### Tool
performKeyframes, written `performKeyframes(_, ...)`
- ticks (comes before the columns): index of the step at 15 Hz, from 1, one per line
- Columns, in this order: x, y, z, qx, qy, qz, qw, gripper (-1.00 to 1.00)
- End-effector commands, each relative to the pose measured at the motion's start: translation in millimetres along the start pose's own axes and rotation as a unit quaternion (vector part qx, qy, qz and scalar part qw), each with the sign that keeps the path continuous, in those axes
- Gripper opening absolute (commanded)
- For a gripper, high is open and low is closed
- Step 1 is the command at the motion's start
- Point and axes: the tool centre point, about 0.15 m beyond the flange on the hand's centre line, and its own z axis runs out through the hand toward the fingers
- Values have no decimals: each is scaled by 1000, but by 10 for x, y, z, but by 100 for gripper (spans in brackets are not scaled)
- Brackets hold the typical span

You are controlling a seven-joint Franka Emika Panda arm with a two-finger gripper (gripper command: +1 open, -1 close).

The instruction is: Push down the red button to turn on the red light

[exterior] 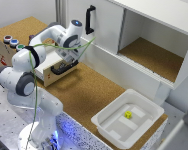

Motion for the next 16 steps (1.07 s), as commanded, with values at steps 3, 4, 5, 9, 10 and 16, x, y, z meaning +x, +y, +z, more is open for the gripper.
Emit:
performKeyframes(3,1030,-1785,114,-87,-148,-207,963,100)
performKeyframes(4,1057,-1975,145,-83,-149,-241,955,100)
performKeyframes(5,1064,-2141,163,-84,-150,-261,950,100)
performKeyframes(9,837,-2924,23,-68,-154,-350,921,100)
performKeyframes(10,707,-3114,-28,-63,-156,-382,909,100)
performKeyframes(16,42,-4055,25,-81,-113,-479,867,100)
